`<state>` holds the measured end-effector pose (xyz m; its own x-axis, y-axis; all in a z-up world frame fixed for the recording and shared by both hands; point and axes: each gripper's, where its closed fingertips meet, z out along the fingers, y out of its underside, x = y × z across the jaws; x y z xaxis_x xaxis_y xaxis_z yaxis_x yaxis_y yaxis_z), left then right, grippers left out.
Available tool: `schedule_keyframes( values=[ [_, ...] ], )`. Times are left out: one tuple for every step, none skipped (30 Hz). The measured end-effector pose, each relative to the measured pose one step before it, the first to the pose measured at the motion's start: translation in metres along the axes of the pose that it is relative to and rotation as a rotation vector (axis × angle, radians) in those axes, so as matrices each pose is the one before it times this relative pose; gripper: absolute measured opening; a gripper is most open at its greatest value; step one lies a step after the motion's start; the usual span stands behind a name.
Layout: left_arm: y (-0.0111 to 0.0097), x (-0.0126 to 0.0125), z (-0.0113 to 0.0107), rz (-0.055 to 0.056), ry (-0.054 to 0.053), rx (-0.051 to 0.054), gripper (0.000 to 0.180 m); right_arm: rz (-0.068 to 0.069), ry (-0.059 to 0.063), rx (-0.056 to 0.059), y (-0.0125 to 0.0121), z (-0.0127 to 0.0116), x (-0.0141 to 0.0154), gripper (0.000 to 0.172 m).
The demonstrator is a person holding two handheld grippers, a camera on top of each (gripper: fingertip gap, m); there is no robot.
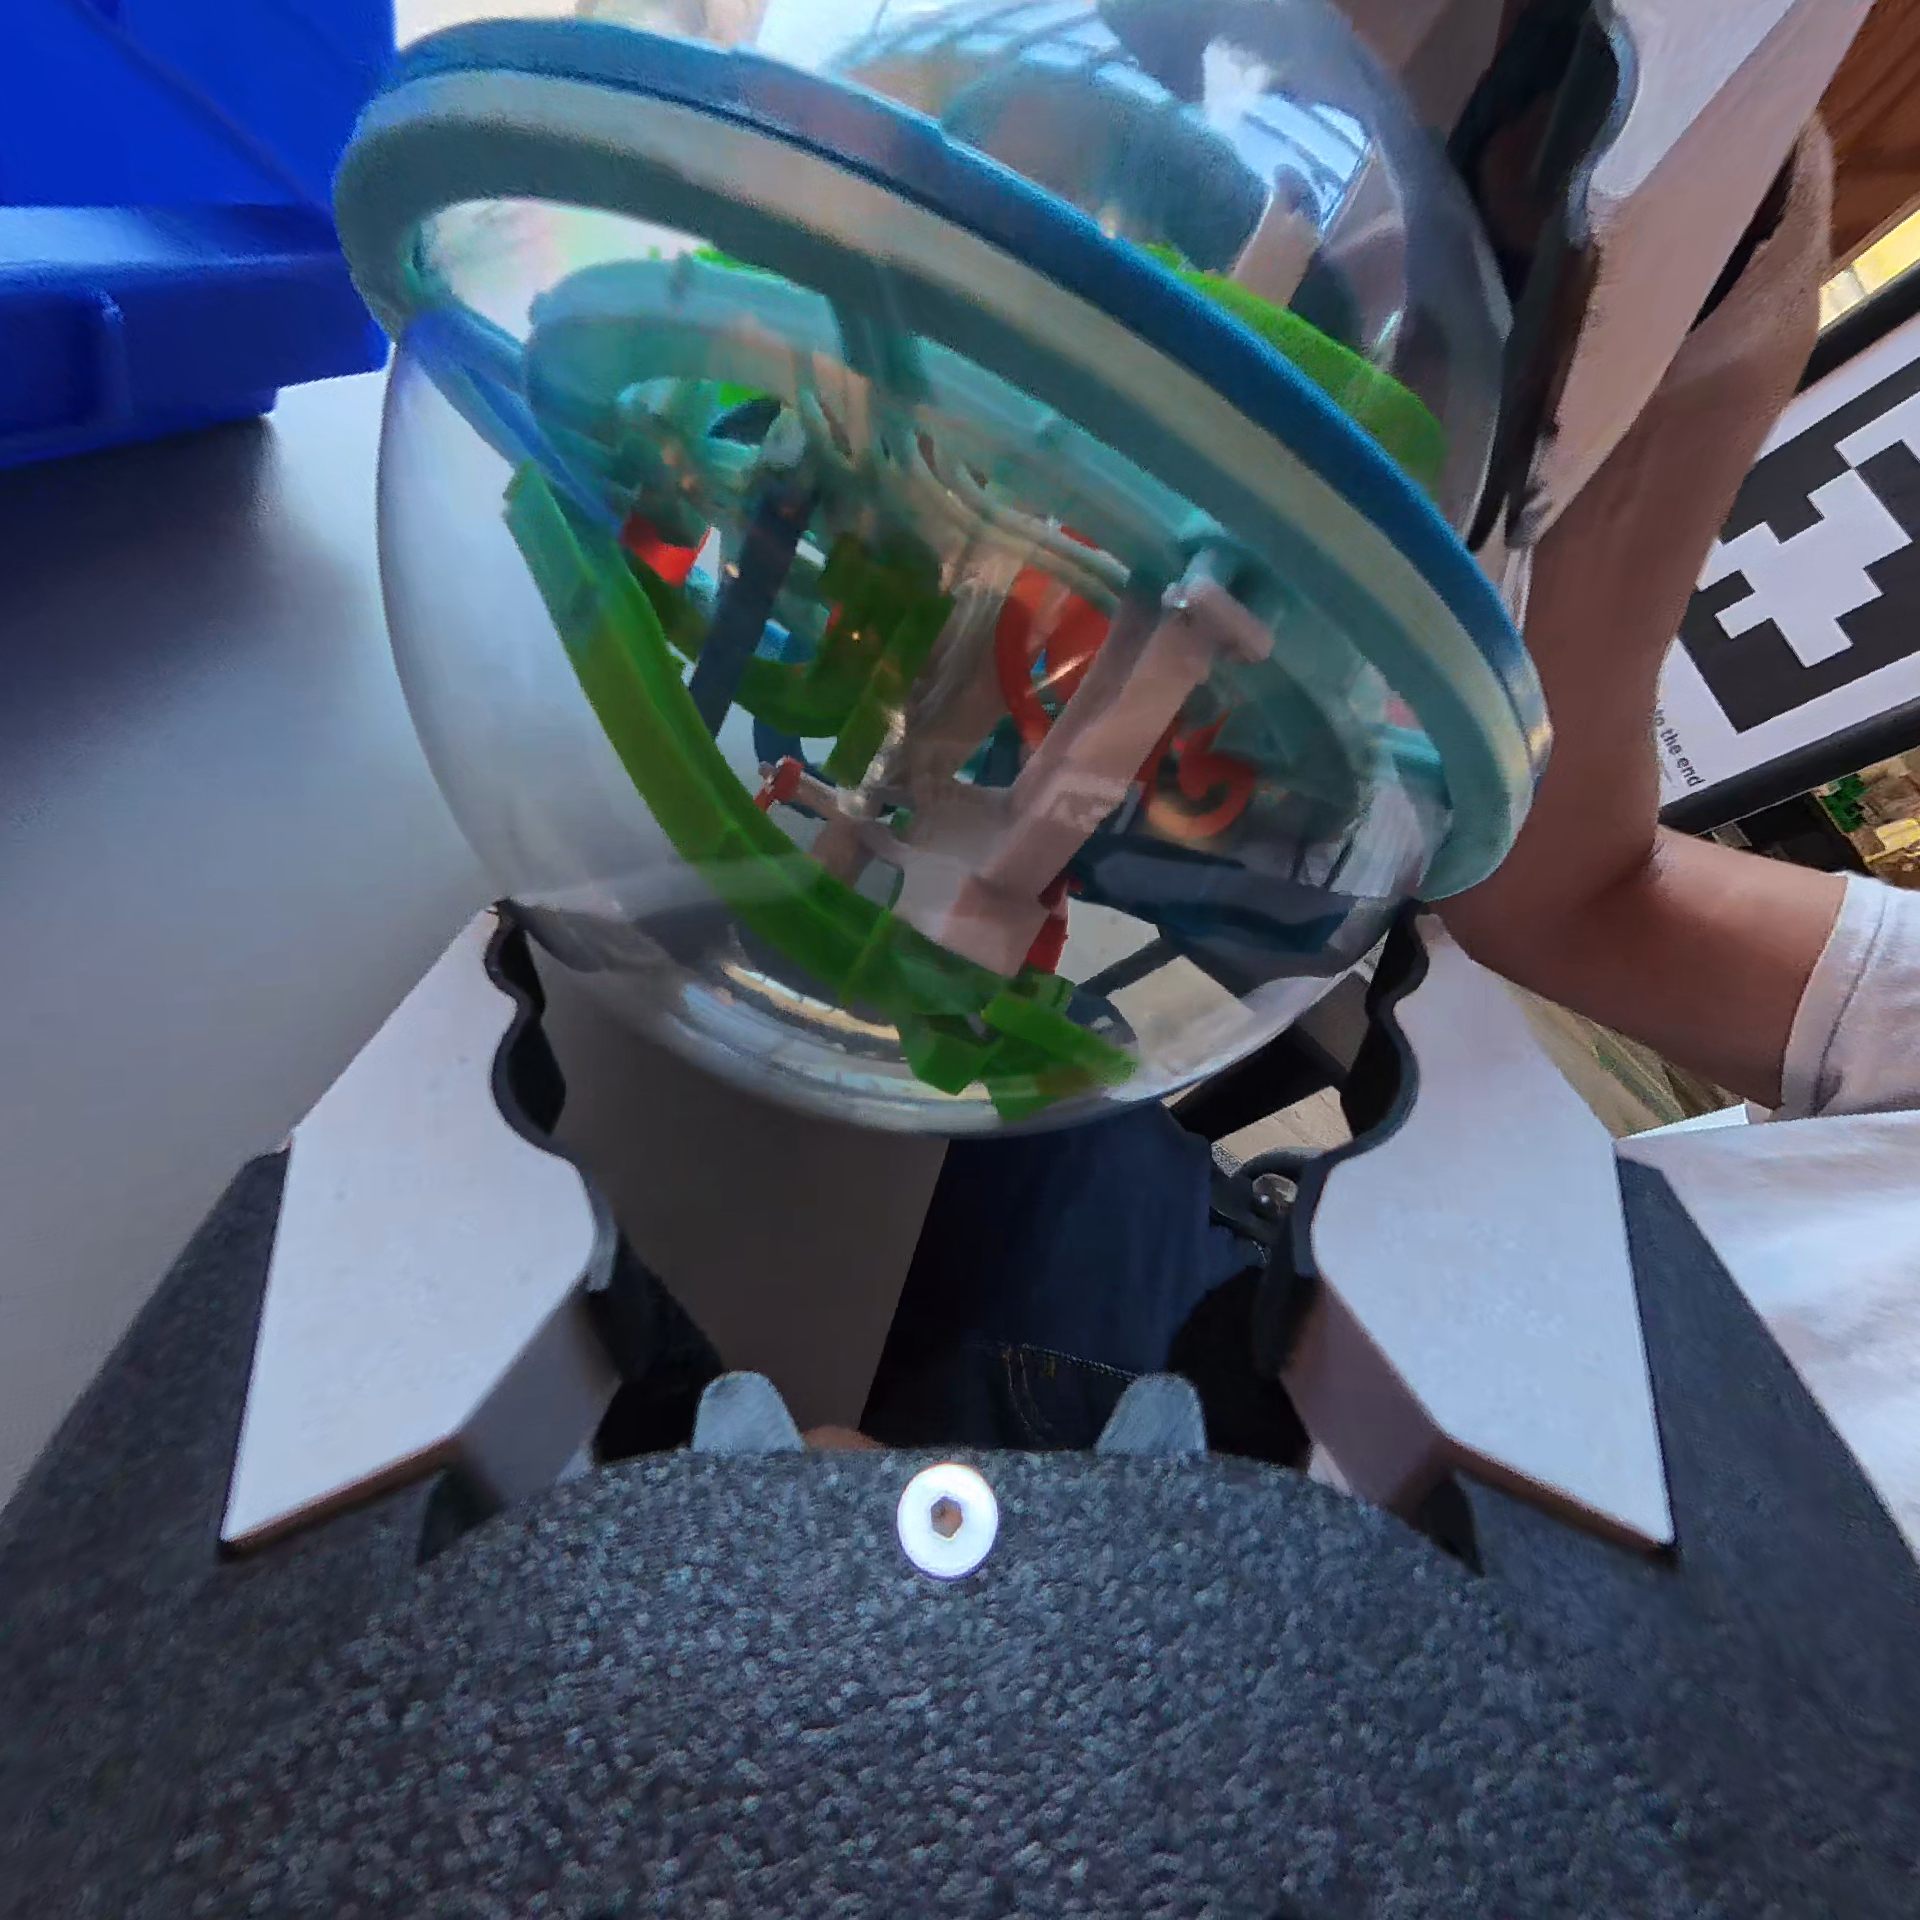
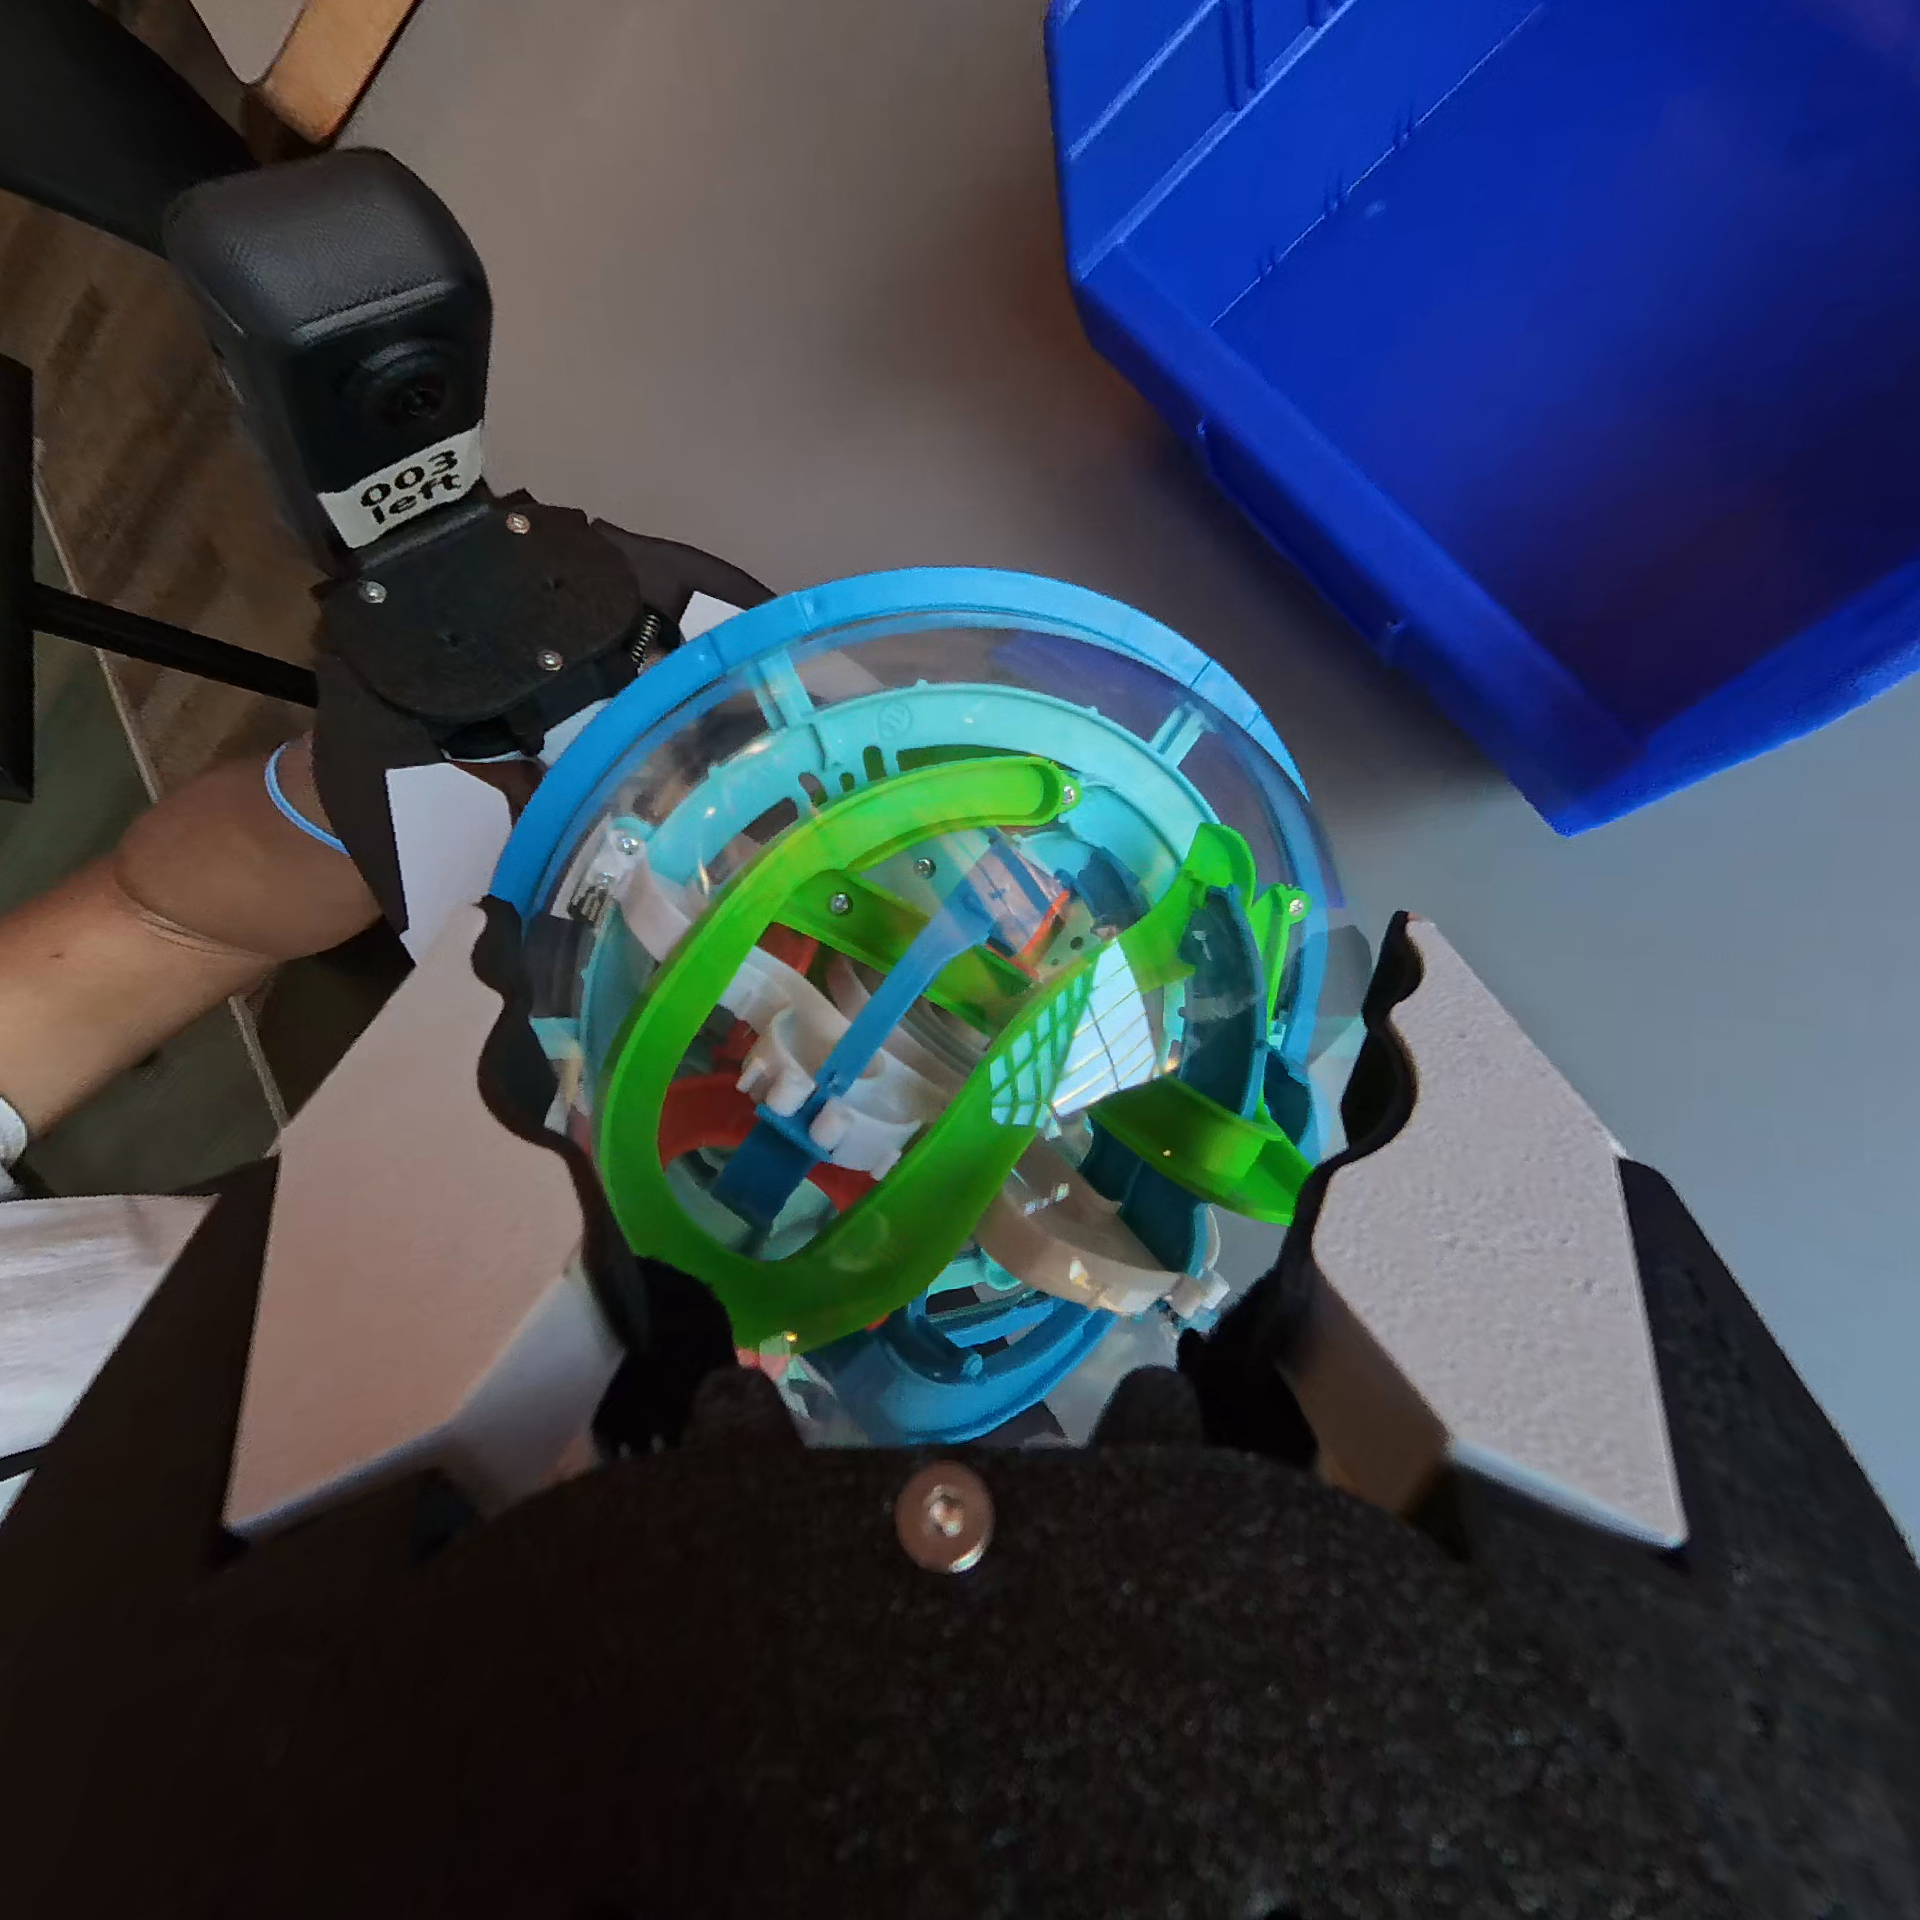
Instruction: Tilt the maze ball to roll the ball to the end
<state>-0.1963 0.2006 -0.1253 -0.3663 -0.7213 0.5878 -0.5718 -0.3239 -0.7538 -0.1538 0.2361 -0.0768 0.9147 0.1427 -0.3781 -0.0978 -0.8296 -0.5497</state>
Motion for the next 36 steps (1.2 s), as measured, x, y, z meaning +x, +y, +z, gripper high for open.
schedule_keyframes(
  values=[
    [-0.00062,-0.00075,-0.00245,0.0076,-0.0034,0.0027,0.151,-0.0033,0.0074,-0.0075,-0.00163,0.00168,-0.00025,0.152],
    [-0.00099,-0.00139,-0.00284,0.0123,-0.009,0.0023,0.149,0.0008,0.0065,-0.0074,-0.00154,0.00148,0.00002,0.152],
    [-0.00106,-0.00128,-0.00351,0.0189,-0.0116,-0.0002,0.148,0.0006,0.0042,-0.006,-0.00131,0.0015,-0.00028,0.152],
    [-0.00168,-0.00082,-0.00486,0.0276,-0.0136,0.0022,0.144,-0.0005,0.0038,-0.0067,-0.0011,0.00125,-0.00033,0.152],
    [-0.00266,-0.00066,-0.00628,0.0335,-0.0149,0.0062,0.143,-0.0035,0.0034,-0.0083,-0.00077,0.00122,-0.00057,0.152],
    [-0.00316,-0.00049,-0.00743,0.0317,-0.0134,0.0033,0.146,-0.005,0.0039,-0.0102,-0.00048,0.00105,-0.00071,0.152],
    [-0.00437,0.00001,-0.00859,0.0317,-0.0126,0.0013,0.149,-0.0034,0.0054,-0.0101,-0.00064,0.00103,-0.00074,0.152],
    [-0.00597,0.00052,-0.00979,0.0341,-0.016,0.0012,0.152,-0.0018,0.0065,-0.0094,-0.00088,0.00123,-0.00064,0.152],
    [-0.00725,-0.00024,-0.00817,0.0344,-0.0198,0.0037,0.154,-0.0034,0.0059,-0.0092,-0.00096,0.00141,-0.00075,0.152],
    [-0.00783,0.00083,-0.00672,0.0337,-0.0173,0.005,0.155,-0.0049,0.0051,-0.0084,-0.00113,0.00143,-0.00098,0.152],
    [-0.00749,0.00214,-0.00457,0.0323,-0.0111,-0.0017,0.155,-0.0052,0.0043,-0.0078,-0.00108,0.00128,-0.00092,0.152],
    [-0.00701,0.0017,-0.00274,0.0319,-0.011,-0.0084,0.155,-0.0033,0.0027,-0.0057,-0.00093,0.00104,-0.00074,0.152],
    [-0.00575,0.00138,-0.00038,0.0315,-0.0129,-0.0203,0.155,-0.0013,0.0005,-0.0007,-0.00119,0.00078,-0.00064,0.152],
    [-0.00335,0.00016,0.00196,0.0282,-0.0083,-0.0304,0.157,-0.0004,-0.0017,0.0028,-0.00109,0.00025,-0.00053,0.152],
    [-0.00281,0.00102,0.00308,0.0201,0.0077,-0.0286,0.157,-0.0021,-0.0039,0.0058,-0.00086,0.00018,-0.0007,0.152],
    [-0.00285,0.00194,0.00374,0.0104,0.022,-0.026,0.158,-0.0094,-0.0074,0.0088,-0.00081,-0.00001,-0.00135,0.151],
    [-0.003,0.00241,0.00424,0.0067,0.0237,-0.0223,0.158,-0.0183,-0.0144,0.0145,-0.00127,-0.00038,-0.00254,0.15],
    [-0.00135,0.00071,0.00473,0.0084,0.0131,-0.0236,0.157,-0.0191,-0.0244,0.0223,-0.00194,-0.00072,-0.00385,0.148],
    [0.00155,-0.00105,0.00509,0.0094,0.0027,-0.0304,0.154,-0.0104,-0.0357,0.0241,-0.00233,-0.00114,-0.00512,0.147],
    [0.00357,-0.00143,0.00582,0.0093,0.0001,-0.0329,0.151,0.0054,-0.0468,0.0171,-0.00114,-0.00122,-0.00566,0.146],
    [0.00498,0.00058,0.00531,0.0044,0.0141,-0.0261,0.149,0.0136,-0.0563,0.0311,-0.00261,-0.00221,-0.00609,0.143],
    [0.00478,0.00463,0.00463,-0.0067,0.0358,-0.0155,0.152,0.0096,-0.0579,0.0433,-0.0038,-0.00353,-0.0061,0.141],
    [0.00205,0.00267,0.00247,-0.0063,0.0187,0.005,0.151,0.0078,-0.0457,0.0492,-0.00346,-0.00494,-0.00413,0.14],
    [-0.00003,-0.00021,0.00027,0.002,-0.0037,0.0167,0.151,0.0006,-0.0321,0.0516,-0.0023,-0.00652,-0.00295,0.14],
    [0.00076,-0.00096,-0.00075,-0.001,-0.0066,0.0096,0.151,-0.0047,-0.0141,0.0503,0.00013,-0.00794,-0.00164,0.139],
    [0.00116,-0.00108,-0.00115,-0.0012,-0.0061,0.0074,0.15,-0.0061,0.0031,0.0527,0.00201,-0.00883,0.0001,0.139],
    [0.001,-0.00139,-0.00095,-0.0027,-0.0048,0.0084,0.151,-0.0133,0.0093,0.0528,0.00431,-0.0088,0.00068,0.14],
    [0.00094,-0.00178,-0.00084,-0.0095,-0.0015,0.0084,0.151,-0.0119,0.013,0.0423,0.0078,-0.00854,0.00157,0.141],
    [0.00063,-0.00117,-0.00083,-0.0136,0.0014,0.0083,0.151,-0.0032,0.0178,0.0331,0.01046,-0.00784,0.00251,0.141],
    [0.00054,-0.00106,-0.00099,-0.0127,0.0027,0.0109,0.151,-0.0009,0.0162,0.0255,0.01227,-0.00651,0.00268,0.141],
    [0.00053,-0.00108,-0.00083,-0.0104,0.0022,0.0149,0.151,0.0005,0.0155,0.0193,0.01333,-0.0052,0.0031,0.141],
    [0.00029,-0.00078,-0.00102,-0.0087,0.0017,0.0179,0.151,-0.0025,0.0185,0.0219,0.01241,-0.00366,0.00375,0.141],
    [0.00035,-0.00045,-0.0009,-0.0076,0.001,0.0186,0.15,-0.0028,0.0216,0.0256,0.01094,-0.00223,0.00378,0.141],
    [0.00048,-0.00042,-0.001,-0.0069,-0.0006,0.0171,0.15,0.0061,0.0166,0.0136,0.01037,-0.00078,0.00282,0.14],
    [0.00057,-0.00024,-0.00108,-0.0054,-0.0008,0.0158,0.15,0.0152,0.0013,0.0015,0.0093,0.00079,0.00002,0.141],
    [0.00097,0.00033,-0.00125,-0.0024,0.0,0.0154,0.15,0.0168,-0.009,0.0057,0.00645,0.00193,-0.00213,0.142]
  ],
)
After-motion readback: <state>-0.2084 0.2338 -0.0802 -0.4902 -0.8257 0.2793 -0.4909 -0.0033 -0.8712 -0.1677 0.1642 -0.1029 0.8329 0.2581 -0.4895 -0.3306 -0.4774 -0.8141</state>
